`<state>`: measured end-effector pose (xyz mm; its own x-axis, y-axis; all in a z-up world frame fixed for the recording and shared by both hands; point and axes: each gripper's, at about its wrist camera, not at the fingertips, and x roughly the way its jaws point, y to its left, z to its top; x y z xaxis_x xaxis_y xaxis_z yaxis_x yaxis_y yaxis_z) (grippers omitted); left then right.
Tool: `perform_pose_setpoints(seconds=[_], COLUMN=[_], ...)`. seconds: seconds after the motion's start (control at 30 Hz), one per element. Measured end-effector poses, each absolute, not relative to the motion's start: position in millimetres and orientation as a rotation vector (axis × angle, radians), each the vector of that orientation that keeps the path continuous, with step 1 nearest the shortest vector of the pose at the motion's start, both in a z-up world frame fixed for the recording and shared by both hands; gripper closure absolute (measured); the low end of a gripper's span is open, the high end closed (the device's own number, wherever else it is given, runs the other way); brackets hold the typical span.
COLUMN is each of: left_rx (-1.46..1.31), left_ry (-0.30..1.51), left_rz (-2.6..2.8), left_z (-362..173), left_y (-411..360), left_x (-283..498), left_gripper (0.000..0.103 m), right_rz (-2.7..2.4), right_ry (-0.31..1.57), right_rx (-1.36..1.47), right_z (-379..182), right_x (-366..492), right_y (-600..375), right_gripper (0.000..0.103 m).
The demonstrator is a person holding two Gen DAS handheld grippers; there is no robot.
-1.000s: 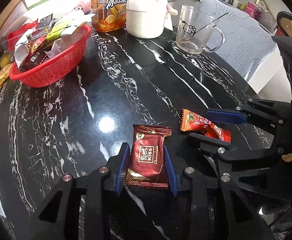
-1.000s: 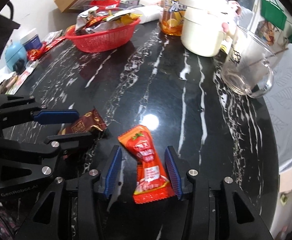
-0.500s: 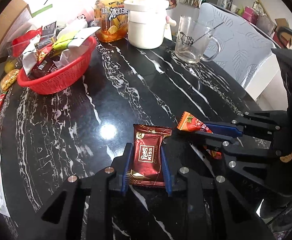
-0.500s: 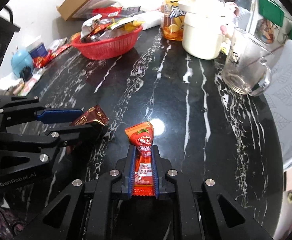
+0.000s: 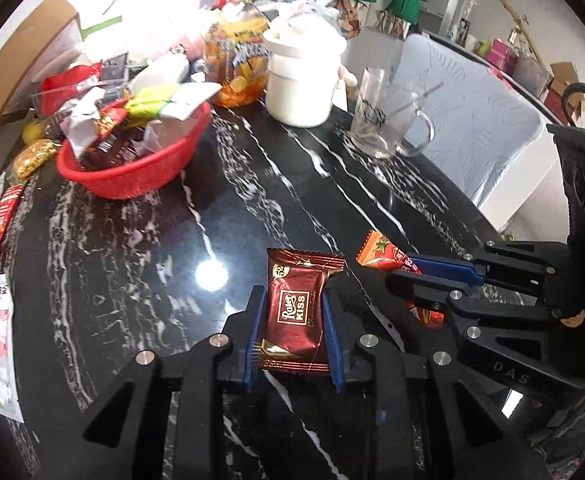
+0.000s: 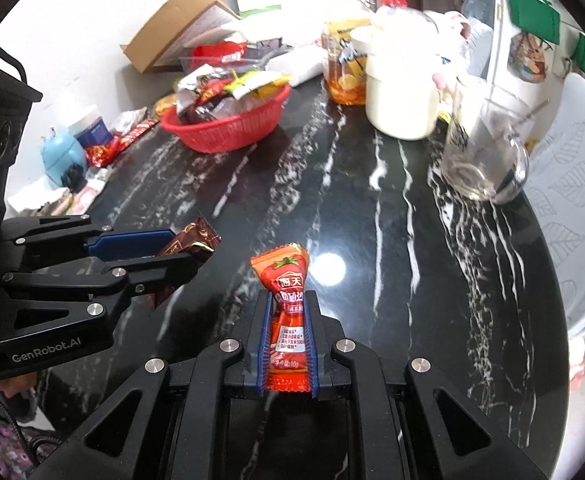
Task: Organize snacks
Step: 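Lift and carry the chocolate and orange candy with both grippers over the basket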
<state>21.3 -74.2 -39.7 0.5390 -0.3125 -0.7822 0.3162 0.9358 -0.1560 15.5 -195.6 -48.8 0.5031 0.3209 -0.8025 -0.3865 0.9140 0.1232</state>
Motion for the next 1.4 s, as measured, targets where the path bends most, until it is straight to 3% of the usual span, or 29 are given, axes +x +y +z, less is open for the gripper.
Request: perform_pose_setpoints(seconds=[0.93,1.4], left_rx=[-0.103,-0.16], left_ry=[0.641,0.6], left_rz=[-0.203,-0.192], left_z=[55,60], left_y=[7,40], left_x=[73,147], left_gripper=[0.076,0.076], right_rz=[0.627,0.635], right_ry=[0.715,0.67], right_rx=[-0.12,-0.138], right_z=[41,55], right_x=[90,168], right_y=[-125,-98], right_gripper=[0.088,0.088])
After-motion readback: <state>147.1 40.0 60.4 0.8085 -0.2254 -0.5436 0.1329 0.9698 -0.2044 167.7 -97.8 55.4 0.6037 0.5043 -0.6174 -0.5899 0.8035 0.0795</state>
